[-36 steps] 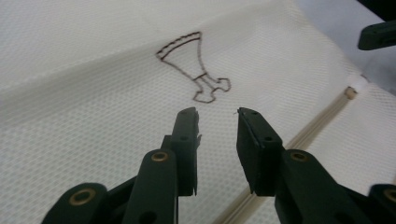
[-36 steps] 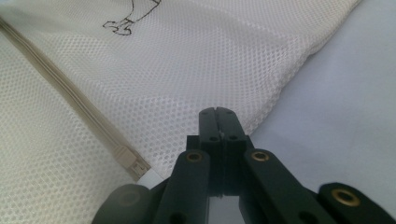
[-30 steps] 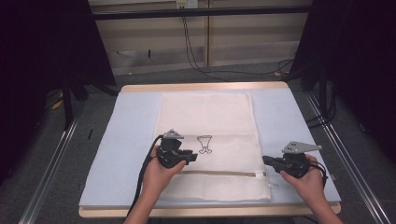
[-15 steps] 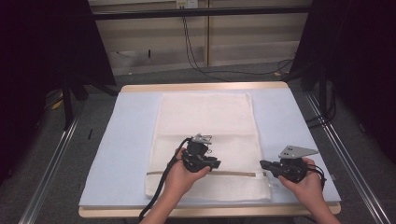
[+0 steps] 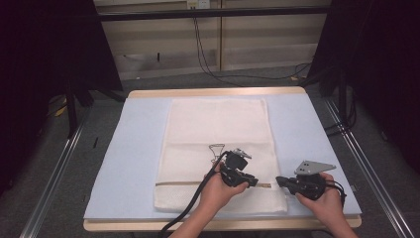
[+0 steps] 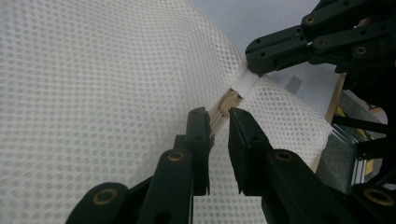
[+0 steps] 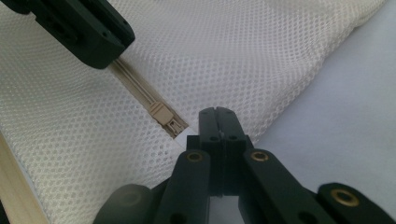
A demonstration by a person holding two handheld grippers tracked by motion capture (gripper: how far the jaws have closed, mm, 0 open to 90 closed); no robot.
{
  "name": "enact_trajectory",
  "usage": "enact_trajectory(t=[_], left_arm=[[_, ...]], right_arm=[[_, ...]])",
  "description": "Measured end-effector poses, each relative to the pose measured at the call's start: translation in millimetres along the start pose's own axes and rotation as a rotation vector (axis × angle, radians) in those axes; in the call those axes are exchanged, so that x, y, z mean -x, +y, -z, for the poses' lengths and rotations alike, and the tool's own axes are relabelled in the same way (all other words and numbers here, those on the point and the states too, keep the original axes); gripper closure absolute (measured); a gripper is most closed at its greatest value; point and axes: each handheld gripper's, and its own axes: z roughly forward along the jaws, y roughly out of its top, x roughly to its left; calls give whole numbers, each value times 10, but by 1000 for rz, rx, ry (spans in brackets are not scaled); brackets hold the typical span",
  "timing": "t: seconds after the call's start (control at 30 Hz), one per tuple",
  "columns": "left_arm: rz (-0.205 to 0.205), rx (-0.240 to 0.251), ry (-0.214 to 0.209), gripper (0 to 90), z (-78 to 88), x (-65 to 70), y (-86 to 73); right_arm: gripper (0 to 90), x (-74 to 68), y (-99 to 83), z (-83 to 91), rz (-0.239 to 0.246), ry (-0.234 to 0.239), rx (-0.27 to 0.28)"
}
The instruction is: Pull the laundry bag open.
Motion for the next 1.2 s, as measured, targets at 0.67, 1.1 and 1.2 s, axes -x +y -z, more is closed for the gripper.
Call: enact_trajectory(t=[0.67,1.1,1.2], left_arm=[[152,-66,-33,736,-361,35,99],[221,-62,-78,873,-397,-3,122],[269,-48,-105,874,-387,-24,104]], right_arm=[[900,-34,-45,-43,-9,3,-10],[900,-24,-64,-74,-15,9,-19],[900,-30,-62,-77,14,10,-22]])
